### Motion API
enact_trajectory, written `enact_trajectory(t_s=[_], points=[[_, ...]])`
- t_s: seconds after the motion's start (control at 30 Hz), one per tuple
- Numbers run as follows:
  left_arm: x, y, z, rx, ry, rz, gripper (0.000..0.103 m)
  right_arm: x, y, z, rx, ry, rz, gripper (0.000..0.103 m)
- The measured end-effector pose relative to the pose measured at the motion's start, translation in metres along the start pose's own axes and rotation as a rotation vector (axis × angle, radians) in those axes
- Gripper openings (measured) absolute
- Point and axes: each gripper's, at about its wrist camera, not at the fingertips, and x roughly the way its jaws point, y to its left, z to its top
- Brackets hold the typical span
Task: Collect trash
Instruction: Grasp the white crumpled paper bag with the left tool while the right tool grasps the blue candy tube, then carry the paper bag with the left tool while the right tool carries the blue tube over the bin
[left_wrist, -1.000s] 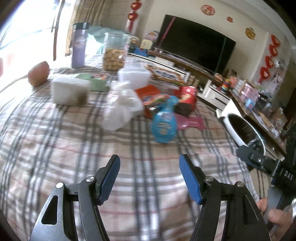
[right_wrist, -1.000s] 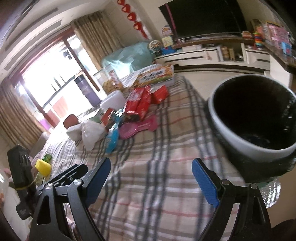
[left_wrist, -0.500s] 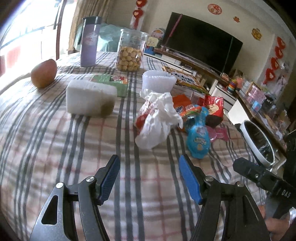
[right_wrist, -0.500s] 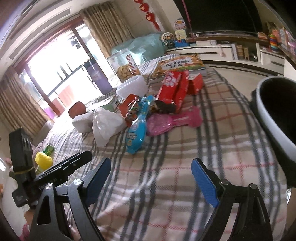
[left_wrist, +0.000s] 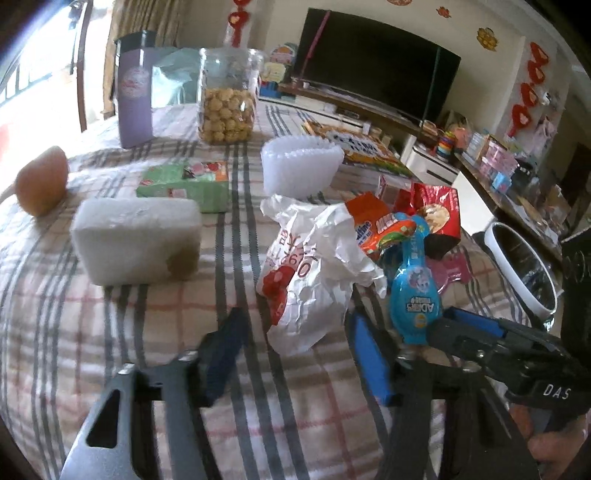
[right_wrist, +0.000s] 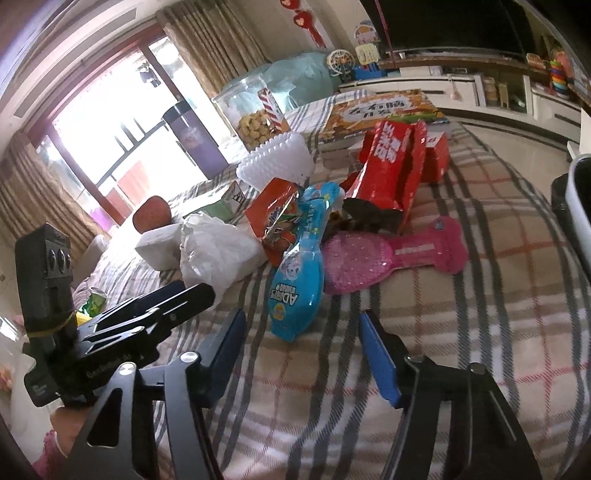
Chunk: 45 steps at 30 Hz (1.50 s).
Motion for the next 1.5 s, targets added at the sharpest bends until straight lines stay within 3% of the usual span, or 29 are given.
enact_trajectory(t_s=[0.17, 0.3, 0.33, 0.7, 1.03, 1.5], points=[[0.008, 0.006, 0.002, -0.016, 0.009, -0.049, 0.026, 0.012, 0.002, 0.005, 0.003, 0.011, 0.001, 0.054], [0.004, 0.004, -0.002, -0.007, -0.009, -0.043, 0.021, 0.018, 0.005, 0.008, 0.005, 0.018, 0.009, 0.025], [0.003, 0.005, -0.003, -0.009, -0.013, -0.038, 0.021, 0.019, 0.006, 0.008, 0.005, 0.020, 0.012, 0.022], [-0.023, -0.001, -0.028, -0.078, -0.049, -0.053, 0.017, -0.006, 0.006, -0.008, -0.012, 0.006, 0.053, 0.017], [-0.048, -0.040, -0.046, -0.034, -0.063, -0.091, 0.017, -0.047, -0.017, -0.020, 0.018, -0.044, 0.056, 0.015], [-0.051, -0.093, -0.049, 0.035, -0.043, -0.160, 0.017, -0.095, -0.062, -0.030, 0.095, -0.123, 0.015, 0.014]])
